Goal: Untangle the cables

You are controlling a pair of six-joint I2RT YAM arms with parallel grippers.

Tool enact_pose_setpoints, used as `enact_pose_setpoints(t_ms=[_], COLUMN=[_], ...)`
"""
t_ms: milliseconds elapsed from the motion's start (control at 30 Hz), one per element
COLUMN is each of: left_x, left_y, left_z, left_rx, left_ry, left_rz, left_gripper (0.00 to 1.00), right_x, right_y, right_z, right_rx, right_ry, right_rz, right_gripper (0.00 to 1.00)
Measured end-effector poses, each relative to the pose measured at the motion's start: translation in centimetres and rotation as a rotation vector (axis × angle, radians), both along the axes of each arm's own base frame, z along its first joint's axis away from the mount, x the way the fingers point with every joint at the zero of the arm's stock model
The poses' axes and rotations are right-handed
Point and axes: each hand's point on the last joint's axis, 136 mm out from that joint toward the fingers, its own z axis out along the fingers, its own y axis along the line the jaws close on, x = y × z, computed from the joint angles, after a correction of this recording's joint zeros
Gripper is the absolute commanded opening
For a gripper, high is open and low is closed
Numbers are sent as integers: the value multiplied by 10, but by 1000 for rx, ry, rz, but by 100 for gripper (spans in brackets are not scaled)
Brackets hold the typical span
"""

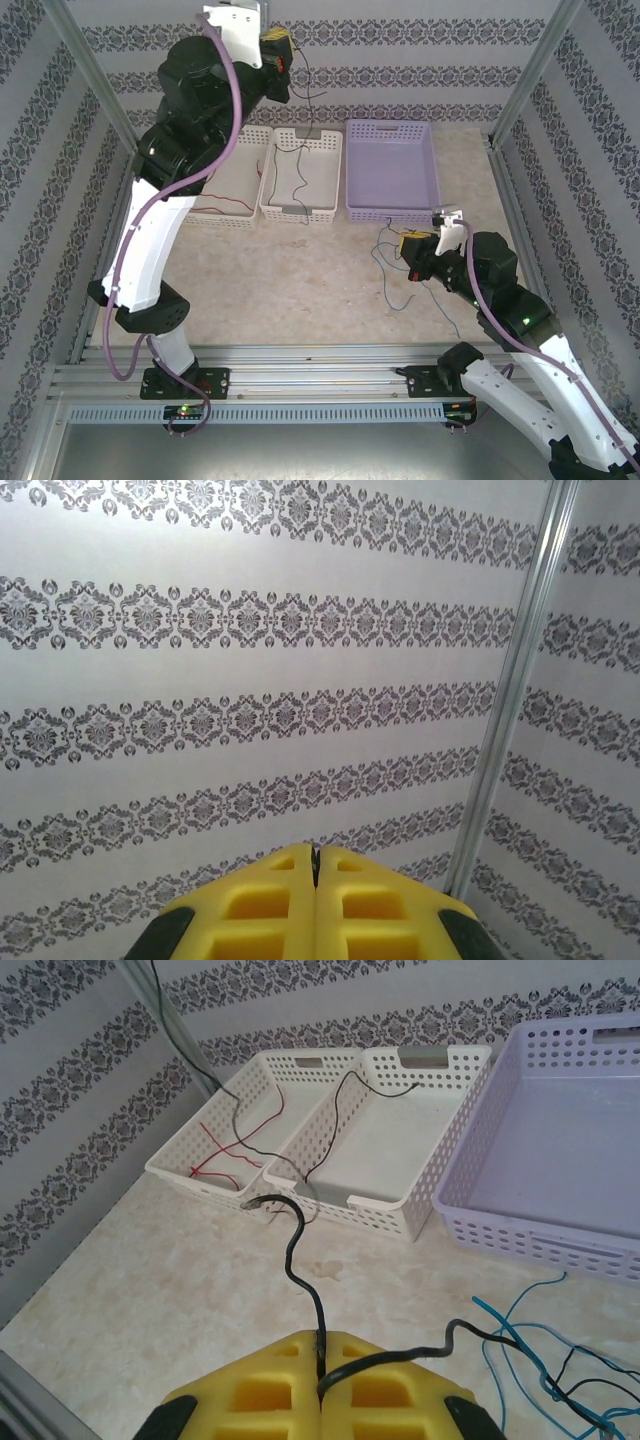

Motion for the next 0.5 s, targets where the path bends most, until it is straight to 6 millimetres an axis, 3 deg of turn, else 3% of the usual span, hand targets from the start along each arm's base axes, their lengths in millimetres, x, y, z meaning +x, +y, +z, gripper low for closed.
enact_pose_setpoints(t_ms=[333, 500], left_x=[62, 66], left_y=[-25, -27], left_z=[-45, -41], left_rx=[146, 128], left_ry=[-1, -25], left_rz=[101, 107], left_gripper=[0, 0], right_x=[-2, -5], right_y=[2, 1], right_z=[-14, -10], right_rx=[-9, 0], right_ry=[24, 9], right_rz=[14, 16], right_gripper=[0, 0])
